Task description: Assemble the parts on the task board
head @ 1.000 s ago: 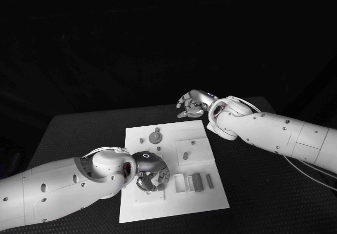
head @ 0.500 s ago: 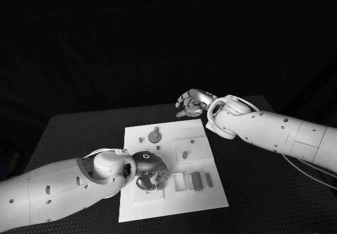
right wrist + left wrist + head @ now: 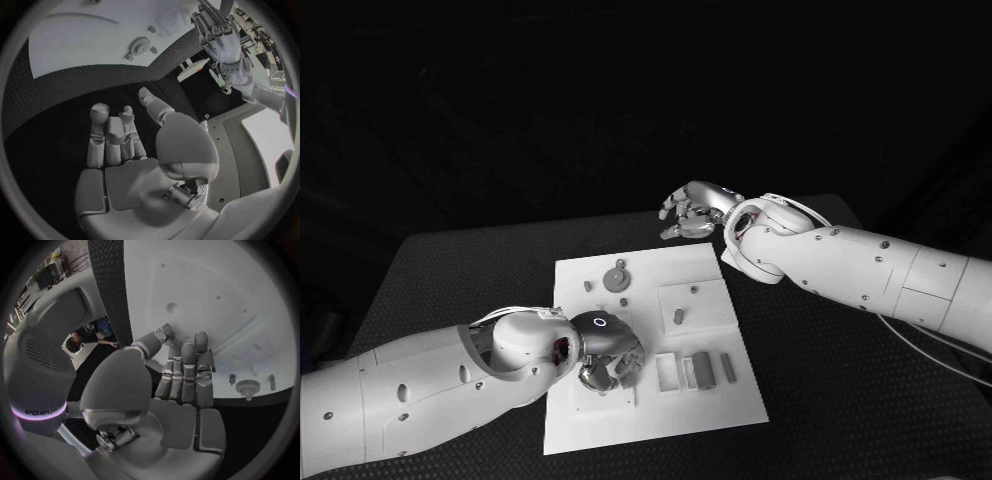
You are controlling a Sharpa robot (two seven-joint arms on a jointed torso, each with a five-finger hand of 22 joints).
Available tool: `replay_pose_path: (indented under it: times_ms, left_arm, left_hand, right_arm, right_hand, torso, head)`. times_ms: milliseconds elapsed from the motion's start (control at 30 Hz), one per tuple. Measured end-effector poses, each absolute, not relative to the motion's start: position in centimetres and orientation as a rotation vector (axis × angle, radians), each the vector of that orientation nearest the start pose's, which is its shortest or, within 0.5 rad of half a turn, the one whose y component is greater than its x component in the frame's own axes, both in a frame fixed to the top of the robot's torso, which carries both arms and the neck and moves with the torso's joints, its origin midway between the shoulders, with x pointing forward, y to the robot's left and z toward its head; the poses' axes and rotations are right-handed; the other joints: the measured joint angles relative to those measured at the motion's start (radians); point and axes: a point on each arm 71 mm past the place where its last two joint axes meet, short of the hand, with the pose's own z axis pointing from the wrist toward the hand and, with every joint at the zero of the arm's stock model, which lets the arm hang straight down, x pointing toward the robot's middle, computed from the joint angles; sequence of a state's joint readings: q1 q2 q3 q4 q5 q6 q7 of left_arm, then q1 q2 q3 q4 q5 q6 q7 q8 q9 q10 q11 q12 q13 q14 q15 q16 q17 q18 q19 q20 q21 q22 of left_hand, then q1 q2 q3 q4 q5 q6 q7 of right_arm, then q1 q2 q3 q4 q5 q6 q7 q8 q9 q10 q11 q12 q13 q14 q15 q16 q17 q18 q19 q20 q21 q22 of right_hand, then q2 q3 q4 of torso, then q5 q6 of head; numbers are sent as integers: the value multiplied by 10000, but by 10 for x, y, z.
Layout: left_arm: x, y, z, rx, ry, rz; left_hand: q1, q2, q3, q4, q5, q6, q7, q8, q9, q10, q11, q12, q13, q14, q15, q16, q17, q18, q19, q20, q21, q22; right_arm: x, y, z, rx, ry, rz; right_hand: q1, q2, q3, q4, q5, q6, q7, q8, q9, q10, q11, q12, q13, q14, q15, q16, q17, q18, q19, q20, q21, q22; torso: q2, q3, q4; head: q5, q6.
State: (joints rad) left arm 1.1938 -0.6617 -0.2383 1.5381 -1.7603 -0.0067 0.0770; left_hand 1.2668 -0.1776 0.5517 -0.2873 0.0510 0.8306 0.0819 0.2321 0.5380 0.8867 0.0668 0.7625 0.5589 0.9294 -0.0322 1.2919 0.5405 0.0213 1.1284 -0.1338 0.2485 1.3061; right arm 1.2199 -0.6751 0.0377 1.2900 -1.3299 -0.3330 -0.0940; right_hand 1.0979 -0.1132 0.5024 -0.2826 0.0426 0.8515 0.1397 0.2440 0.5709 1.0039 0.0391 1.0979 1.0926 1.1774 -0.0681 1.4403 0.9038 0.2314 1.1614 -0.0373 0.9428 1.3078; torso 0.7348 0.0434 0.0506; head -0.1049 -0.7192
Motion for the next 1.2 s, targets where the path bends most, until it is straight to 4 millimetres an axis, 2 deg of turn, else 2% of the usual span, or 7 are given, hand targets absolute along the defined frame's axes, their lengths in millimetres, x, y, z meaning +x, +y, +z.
replay_pose_path:
  times_ms: [367,733,900,1200]
  left_arm:
    - [417,98,-270,9354,18893,-7716]
    - [416,96,-271,9406,18835,-7846]
    - [416,96,-274,9390,18868,-7846]
    - [418,96,-276,9342,18857,-7803]
  left_hand:
    - [0,0,-11,-10,0,13,12,147,-11,-184,-43,728,311,37,-38,318,124,-41,102,-73,75,20]
    - [0,0,-31,11,0,112,35,236,-12,-219,-80,1003,392,104,-105,442,154,-49,228,-128,120,18]
    - [-11,73,-31,11,0,537,109,461,50,-256,-117,1124,417,69,-145,481,154,-50,228,-128,160,18]
    - [-1,84,-31,10,0,537,109,460,56,-256,-117,1129,416,69,-145,481,153,-53,227,-127,160,17]
  right_arm:
    - [541,-186,-161,314,16015,6682]
    - [541,-186,-162,312,16062,6677]
    - [541,-186,-163,314,16095,6676]
    - [541,-186,-164,314,16120,6681]
  right_hand:
    - [0,0,0,0,0,13,15,0,0,0,0,50,-8,0,0,0,0,0,-2,2,0,-1]
    - [-40,40,0,0,0,12,14,0,8,0,0,50,-18,0,0,0,0,0,-4,4,0,-1]
    - [-40,40,-28,28,0,11,14,0,7,0,0,49,-18,0,0,0,0,0,-5,6,0,-2]
    - [-81,81,-28,28,0,10,12,0,6,0,0,48,-27,0,0,0,0,-1,-18,19,0,-2]
  torso:
    - [-4,-1,4]
    - [-4,5,1]
    - [-3,6,-2]
    - [-3,11,-2]
  head:
    - [-10,-23]
    - [-22,-24]
    - [-32,-44]
    - [-53,-54]
